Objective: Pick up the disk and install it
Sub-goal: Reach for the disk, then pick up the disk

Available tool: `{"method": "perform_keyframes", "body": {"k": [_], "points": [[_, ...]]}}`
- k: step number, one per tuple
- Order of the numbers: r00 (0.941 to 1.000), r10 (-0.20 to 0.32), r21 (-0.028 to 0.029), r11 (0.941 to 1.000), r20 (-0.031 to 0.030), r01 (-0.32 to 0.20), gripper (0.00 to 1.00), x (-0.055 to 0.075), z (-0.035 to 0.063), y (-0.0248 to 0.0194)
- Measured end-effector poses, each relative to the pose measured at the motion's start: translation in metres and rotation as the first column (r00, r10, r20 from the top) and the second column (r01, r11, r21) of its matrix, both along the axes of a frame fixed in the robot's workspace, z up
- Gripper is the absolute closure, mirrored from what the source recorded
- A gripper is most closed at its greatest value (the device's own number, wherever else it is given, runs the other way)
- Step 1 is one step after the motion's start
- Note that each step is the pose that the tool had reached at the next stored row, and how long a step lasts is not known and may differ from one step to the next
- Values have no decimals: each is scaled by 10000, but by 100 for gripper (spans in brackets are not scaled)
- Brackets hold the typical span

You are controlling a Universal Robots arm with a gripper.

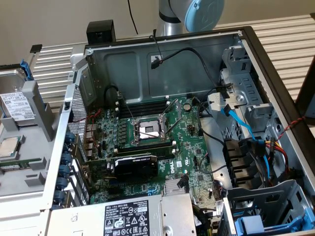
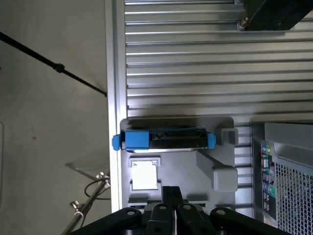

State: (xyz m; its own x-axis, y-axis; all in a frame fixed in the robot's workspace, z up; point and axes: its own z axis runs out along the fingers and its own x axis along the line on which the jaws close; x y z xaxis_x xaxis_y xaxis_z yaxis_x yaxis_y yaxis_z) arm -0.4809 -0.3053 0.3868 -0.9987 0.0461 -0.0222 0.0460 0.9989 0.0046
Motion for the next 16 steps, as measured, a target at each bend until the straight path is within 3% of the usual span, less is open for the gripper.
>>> {"method": "perform_keyframes", "body": {"k": [8, 12, 16], "points": [[10000, 2, -3, 10000, 5, -2, 89, -5, 0, 3], [9979, 654, -5, 9979, 7, -654, 89, -5, 0, 4], [9905, 1374, -4, 9905, 7, -1374, 89, -5, 0, 4]]}}
